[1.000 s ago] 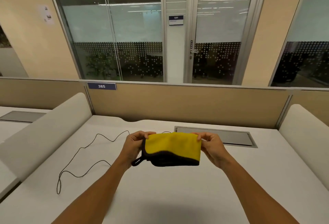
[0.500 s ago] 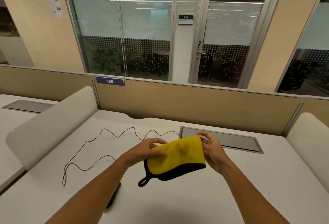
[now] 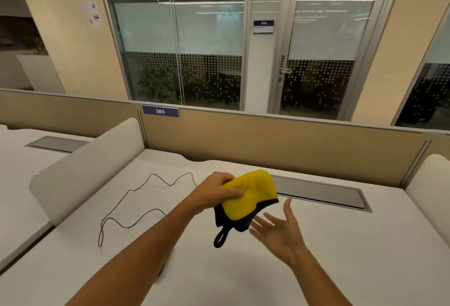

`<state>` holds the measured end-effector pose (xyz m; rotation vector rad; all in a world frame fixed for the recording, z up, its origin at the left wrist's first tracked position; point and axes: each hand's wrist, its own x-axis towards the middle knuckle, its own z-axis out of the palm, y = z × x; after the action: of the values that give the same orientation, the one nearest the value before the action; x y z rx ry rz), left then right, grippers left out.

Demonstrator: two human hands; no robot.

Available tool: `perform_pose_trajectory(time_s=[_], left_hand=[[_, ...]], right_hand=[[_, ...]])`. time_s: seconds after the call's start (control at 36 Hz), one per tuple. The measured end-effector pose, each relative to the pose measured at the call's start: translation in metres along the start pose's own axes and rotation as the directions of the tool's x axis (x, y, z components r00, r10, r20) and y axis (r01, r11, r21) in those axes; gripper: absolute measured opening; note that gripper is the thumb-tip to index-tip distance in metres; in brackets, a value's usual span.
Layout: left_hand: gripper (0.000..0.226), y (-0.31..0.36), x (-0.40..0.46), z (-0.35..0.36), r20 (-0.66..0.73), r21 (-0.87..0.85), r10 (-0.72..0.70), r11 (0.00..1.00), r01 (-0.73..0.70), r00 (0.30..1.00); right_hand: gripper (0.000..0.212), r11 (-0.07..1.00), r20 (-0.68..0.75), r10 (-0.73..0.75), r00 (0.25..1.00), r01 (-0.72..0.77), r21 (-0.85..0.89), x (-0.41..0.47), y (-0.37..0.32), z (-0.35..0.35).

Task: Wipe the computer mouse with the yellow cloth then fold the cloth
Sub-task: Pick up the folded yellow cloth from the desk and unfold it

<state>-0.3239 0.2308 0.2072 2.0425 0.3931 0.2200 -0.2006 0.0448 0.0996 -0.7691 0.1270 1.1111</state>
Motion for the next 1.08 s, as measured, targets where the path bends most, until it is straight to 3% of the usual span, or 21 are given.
perform_pose_trajectory(time_s=[0.08,0.17,0.25,0.36,0.56,0.81,0.94,1.08], left_hand=[[0.045,-0.001,0.0,0.005,-0.026,-0.041,-0.004,0.999,0.002,1.0],[0.049,-0.005,0.0,0.011,-0.012,-0.018,-0.023,1.0,0.023,1.0],[0.044,-0.012,-0.003,0.016,0.027,0.032,-0.037,0.999,0.036,0.999],[0.038,-0.02,-0.013,0.018,0.016,0.042,-0.038,0.998,0.037,0.999],[0.037,-0.048,-0.031,0.005,-0.022,-0.056,-0.057,0.997,0.055,0.998],[0.047,-0.094,-0.052,-0.008,-0.071,-0.135,-0.112,0.986,0.101,0.991],[0.039,-0.131,-0.069,-0.01,-0.088,-0.195,-0.175,0.968,0.155,0.981],[0.032,-0.161,-0.088,-0.006,-0.127,-0.279,-0.256,0.936,0.213,0.958]], right_hand=[[0.115,1.0,0.128,0.026,0.991,-0.027,0.005,-0.006,0.027,0.013],[0.099,0.997,0.226,-0.006,0.974,-0.01,0.071,-0.016,0.048,0.036],[0.074,0.984,0.147,-0.059,0.987,0.033,0.173,-0.018,0.06,0.054],[0.059,0.984,0.022,-0.098,0.995,0.094,0.151,-0.016,0.066,0.063],[0.029,0.983,0.016,-0.13,0.991,0.126,0.132,-0.019,0.066,0.065],[0.044,0.996,0.018,-0.078,0.997,0.078,0.034,-0.001,0.09,0.061],[0.047,0.982,-0.107,-0.085,0.991,0.065,-0.178,0.007,0.096,0.064],[0.036,0.961,-0.211,-0.109,0.971,0.048,-0.273,0.02,0.108,0.065]])
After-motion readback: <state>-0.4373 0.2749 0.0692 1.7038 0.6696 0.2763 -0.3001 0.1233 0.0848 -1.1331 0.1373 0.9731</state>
